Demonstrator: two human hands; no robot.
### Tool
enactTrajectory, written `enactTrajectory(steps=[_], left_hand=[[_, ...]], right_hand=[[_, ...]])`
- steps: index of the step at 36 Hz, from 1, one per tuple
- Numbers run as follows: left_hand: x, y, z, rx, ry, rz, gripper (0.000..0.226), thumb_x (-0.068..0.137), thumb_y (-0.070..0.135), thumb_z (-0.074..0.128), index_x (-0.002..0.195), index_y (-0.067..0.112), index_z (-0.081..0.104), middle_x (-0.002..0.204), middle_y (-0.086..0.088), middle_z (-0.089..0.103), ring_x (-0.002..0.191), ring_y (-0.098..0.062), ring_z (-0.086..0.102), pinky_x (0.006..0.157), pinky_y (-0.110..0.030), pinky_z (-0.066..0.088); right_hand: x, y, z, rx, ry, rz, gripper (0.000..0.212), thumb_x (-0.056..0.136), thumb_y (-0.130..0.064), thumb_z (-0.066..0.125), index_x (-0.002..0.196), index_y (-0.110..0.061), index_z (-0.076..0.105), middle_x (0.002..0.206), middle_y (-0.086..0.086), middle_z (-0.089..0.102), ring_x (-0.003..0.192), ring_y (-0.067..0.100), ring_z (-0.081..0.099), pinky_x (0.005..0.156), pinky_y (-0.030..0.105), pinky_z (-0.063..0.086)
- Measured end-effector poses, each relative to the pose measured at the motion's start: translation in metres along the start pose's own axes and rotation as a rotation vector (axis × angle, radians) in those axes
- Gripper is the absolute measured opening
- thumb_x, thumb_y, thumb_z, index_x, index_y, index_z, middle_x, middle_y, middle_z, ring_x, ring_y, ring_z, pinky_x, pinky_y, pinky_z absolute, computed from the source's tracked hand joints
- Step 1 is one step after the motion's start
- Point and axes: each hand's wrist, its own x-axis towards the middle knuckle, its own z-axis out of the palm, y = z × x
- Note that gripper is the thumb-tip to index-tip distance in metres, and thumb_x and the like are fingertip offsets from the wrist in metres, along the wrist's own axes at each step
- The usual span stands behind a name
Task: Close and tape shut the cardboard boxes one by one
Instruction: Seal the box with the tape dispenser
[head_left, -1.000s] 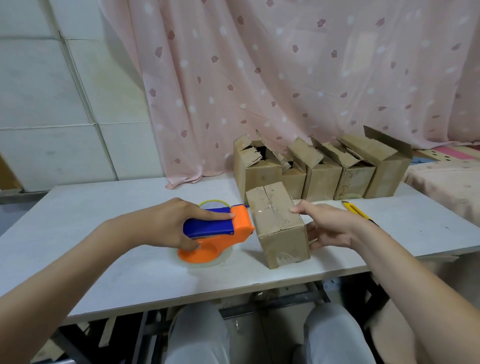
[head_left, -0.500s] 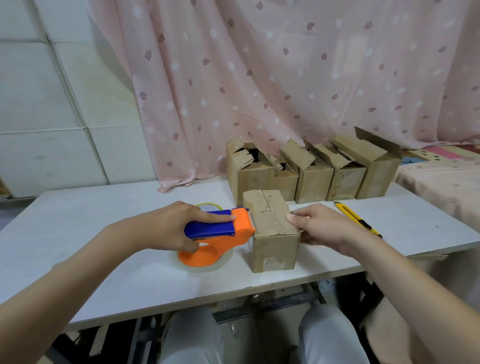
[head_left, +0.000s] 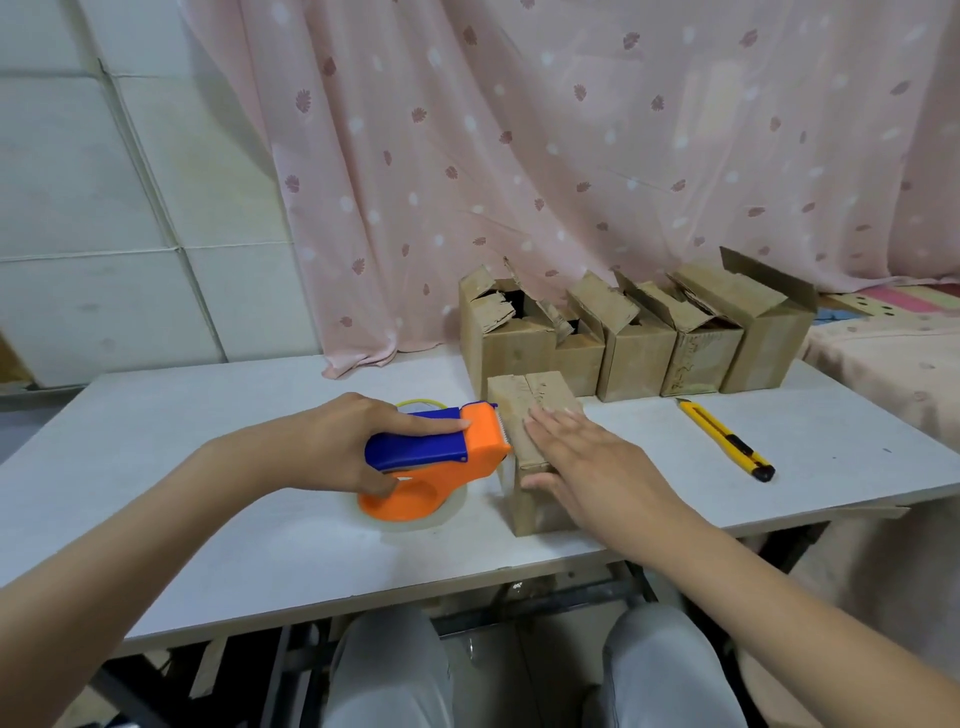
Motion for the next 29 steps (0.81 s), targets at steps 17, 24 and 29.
enactTrajectory(steps=[17,24,29], left_hand=[[-0.02,-0.012,-0.002,0.066,0.001,-0.048,0.081,0.084,0.033,0.067,0.122,0.086,0.018,0.087,0.01,0.052,0.08,-0.003,0.047,0.068,-0.011,0.034],[-0.016,-0.008,-0.002,0.095,-0.031,-0.064,0.076,0.085,0.031,0.067,0.137,0.071,0.028,0.085,0.012,0.049,0.08,-0.002,0.047,0.068,-0.009,0.033],[-0.015,-0.006,-0.003,0.087,-0.02,-0.046,0.08,0.085,0.03,0.067,0.131,0.078,0.024,0.085,0.012,0.05,0.079,-0.003,0.047,0.067,-0.01,0.034]], right_hand=[[0.007,-0.014,-0.018,0.226,-0.001,0.143,0.061,0.102,-0.057,0.025,0.124,-0.019,0.067,0.137,0.002,0.055,0.139,0.025,0.039,0.124,0.048,0.011],[0.042,-0.027,-0.032,0.431,-0.101,0.446,0.038,0.092,-0.045,0.062,0.11,-0.015,0.047,0.11,0.011,0.062,0.105,0.034,0.057,0.085,0.04,0.049],[0.062,-0.028,-0.041,0.374,-0.288,0.544,0.083,0.086,-0.044,0.073,0.14,-0.006,0.024,0.105,0.01,0.048,0.105,0.033,0.053,0.075,0.036,0.043]])
